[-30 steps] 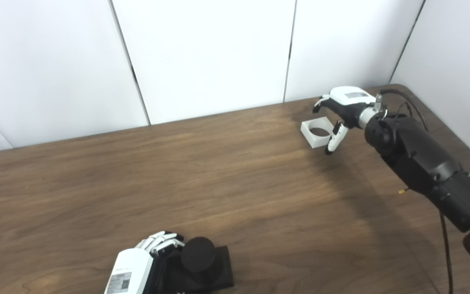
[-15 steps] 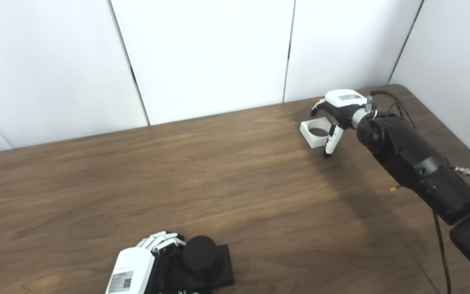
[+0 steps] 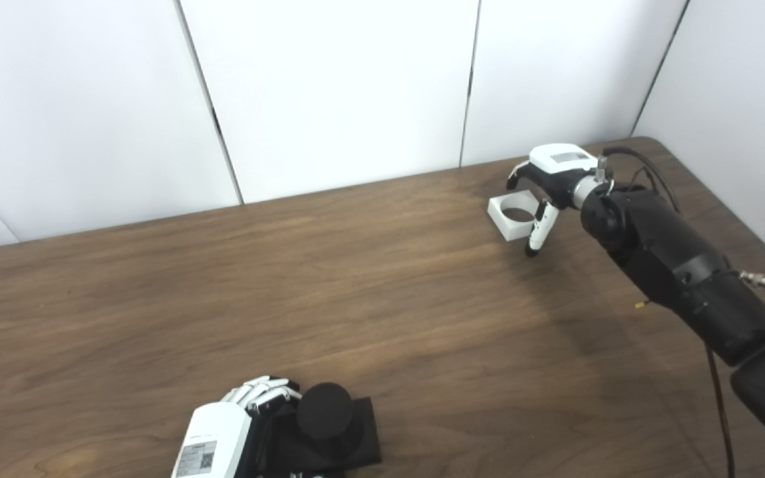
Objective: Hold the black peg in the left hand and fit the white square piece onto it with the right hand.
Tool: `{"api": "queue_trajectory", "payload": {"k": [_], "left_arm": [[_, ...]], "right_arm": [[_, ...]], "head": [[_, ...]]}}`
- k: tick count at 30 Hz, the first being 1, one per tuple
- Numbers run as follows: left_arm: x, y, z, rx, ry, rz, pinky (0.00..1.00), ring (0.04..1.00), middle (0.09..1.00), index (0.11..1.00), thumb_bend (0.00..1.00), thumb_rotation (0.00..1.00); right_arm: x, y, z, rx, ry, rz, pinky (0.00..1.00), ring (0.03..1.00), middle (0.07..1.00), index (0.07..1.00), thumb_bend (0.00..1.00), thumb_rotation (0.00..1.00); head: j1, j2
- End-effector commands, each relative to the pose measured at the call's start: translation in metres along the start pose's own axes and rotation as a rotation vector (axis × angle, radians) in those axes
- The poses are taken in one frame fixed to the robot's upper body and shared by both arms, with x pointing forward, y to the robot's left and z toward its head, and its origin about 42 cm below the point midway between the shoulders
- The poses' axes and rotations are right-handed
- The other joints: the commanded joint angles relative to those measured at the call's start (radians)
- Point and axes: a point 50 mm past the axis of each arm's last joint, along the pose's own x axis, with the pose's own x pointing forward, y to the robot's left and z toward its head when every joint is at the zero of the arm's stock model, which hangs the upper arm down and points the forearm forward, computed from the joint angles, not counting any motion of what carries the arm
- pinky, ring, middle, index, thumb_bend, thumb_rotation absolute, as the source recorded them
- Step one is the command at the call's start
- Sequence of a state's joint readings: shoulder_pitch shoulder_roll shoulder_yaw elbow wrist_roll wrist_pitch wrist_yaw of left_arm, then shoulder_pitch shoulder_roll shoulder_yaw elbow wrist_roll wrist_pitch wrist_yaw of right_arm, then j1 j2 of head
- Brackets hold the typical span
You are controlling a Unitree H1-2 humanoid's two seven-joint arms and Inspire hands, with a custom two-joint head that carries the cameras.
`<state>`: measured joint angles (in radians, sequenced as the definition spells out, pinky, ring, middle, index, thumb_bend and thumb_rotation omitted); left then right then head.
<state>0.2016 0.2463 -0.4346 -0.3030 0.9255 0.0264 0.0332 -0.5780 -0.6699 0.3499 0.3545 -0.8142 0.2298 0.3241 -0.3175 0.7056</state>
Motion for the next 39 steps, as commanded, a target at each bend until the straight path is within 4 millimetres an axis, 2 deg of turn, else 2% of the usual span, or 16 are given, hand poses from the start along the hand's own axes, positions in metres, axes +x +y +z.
{"api": "queue_trajectory", "payload": {"k": [1, 2, 3, 6, 10, 17, 23, 35, 39], "left_arm": [[-0.017, -0.024, -0.005, -0.035, 0.072, -0.172, 0.71, 0.794, 0.738, 0.489, 0.51, 0.05], [-0.017, -0.024, -0.005, -0.034, 0.072, -0.173, 0.71, 0.795, 0.738, 0.489, 0.51, 0.05], [-0.018, -0.023, -0.005, -0.034, 0.071, -0.173, 0.71, 0.795, 0.738, 0.489, 0.51, 0.05], [-0.018, -0.022, -0.004, -0.028, 0.070, -0.174, 0.71, 0.793, 0.735, 0.489, 0.51, 0.05], [-0.017, -0.023, -0.005, -0.024, 0.069, -0.172, 0.71, 0.792, 0.733, 0.489, 0.51, 0.05], [-0.016, -0.023, -0.004, -0.025, 0.071, -0.176, 0.71, 0.793, 0.733, 0.489, 0.51, 0.05], [-0.015, -0.024, -0.005, -0.035, 0.073, -0.176, 0.71, 0.794, 0.733, 0.489, 0.51, 0.05], [-0.010, -0.026, -0.003, -0.044, 0.070, -0.179, 0.70, 0.790, 0.729, 0.489, 0.51, 0.05], [-0.008, -0.029, 0.001, -0.031, 0.074, -0.184, 0.72, 0.789, 0.729, 0.489, 0.51, 0.05]], "right_arm": [[0.002, -0.015, 0.004, -0.023, -0.034, -0.066, 0.91, 0.933, 0.856, 0.680, 0.88, 0.17], [0.002, -0.014, 0.004, -0.026, -0.044, -0.079, 0.90, 0.925, 0.842, 0.568, 0.67, 0.15], [0.001, -0.012, 0.003, -0.026, -0.056, -0.096, 0.89, 0.915, 0.827, 0.529, 0.60, 0.15], [0.000, -0.011, 0.002, -0.036, -0.082, -0.133, 0.86, 0.888, 0.777, 0.490, 0.53, 0.13], [-0.001, -0.010, 0.002, -0.046, -0.099, -0.148, 0.89, 0.895, 0.764, 0.485, 0.53, 0.13], [-0.005, -0.007, 0.002, -0.050, -0.119, -0.159, 0.90, 0.893, 0.756, 0.485, 0.52, 0.13], [-0.021, -0.016, 0.014, -0.042, -0.191, -0.206, 0.88, 0.882, 0.755, 0.485, 0.52, 0.13], [-0.094, -0.047, 0.079, -0.024, -0.453, -0.335, 0.91, 0.883, 0.753, 0.484, 0.52, 0.13], [-0.120, -0.053, 0.103, -0.032, -0.551, -0.361, 0.91, 0.870, 0.742, 0.483, 0.52, 0.13]], "head": [[-0.001, 0.002], [-0.001, 0.003], [0.000, 0.003], [-0.002, 0.006], [-0.001, 0.005], [-0.002, 0.002], [0.004, -0.001], [0.047, 0.003], [0.068, -0.008]]}}
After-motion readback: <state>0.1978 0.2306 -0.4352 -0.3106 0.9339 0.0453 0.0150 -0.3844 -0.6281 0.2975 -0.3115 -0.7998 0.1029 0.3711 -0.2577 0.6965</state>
